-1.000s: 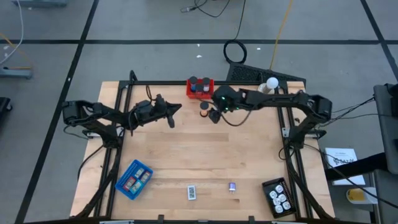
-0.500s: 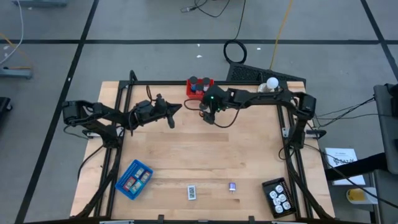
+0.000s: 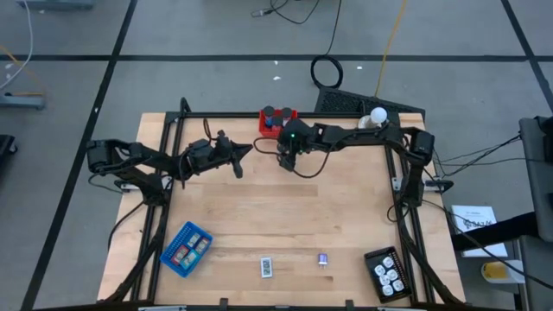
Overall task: Pick & Place Office items
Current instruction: Put the orange hourglass into the red bin, then put the white digital timer into the blue bin
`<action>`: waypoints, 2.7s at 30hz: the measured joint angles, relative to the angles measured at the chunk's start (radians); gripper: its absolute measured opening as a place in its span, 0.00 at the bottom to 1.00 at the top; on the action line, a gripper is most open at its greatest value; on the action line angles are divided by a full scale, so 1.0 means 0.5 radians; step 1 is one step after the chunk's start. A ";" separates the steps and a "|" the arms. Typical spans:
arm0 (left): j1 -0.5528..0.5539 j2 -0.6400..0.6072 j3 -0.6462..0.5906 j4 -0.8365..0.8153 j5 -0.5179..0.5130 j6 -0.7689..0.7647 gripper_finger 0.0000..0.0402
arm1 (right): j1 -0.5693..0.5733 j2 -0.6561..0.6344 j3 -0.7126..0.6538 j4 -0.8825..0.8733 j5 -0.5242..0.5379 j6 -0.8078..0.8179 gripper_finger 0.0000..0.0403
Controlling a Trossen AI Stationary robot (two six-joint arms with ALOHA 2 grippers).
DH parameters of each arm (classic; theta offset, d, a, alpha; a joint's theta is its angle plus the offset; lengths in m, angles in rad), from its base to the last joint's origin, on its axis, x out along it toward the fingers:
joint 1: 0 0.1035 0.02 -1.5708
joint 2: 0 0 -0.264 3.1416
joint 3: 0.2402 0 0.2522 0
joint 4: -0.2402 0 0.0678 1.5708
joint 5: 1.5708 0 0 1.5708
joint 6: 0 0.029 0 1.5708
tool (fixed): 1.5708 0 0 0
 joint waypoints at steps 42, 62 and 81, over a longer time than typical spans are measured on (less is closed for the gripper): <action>-0.001 0.000 0.000 0.002 -0.001 -0.003 0.06 | -0.326 -0.157 -0.001 0.245 0.218 0.037 0.54; 0.000 0.000 0.000 0.004 -0.001 -0.016 0.06 | -0.354 -0.027 -0.002 0.238 0.205 0.027 0.55; -0.001 0.000 0.001 0.015 0.001 -0.020 0.06 | -0.354 0.040 -0.002 0.247 0.215 0.069 0.66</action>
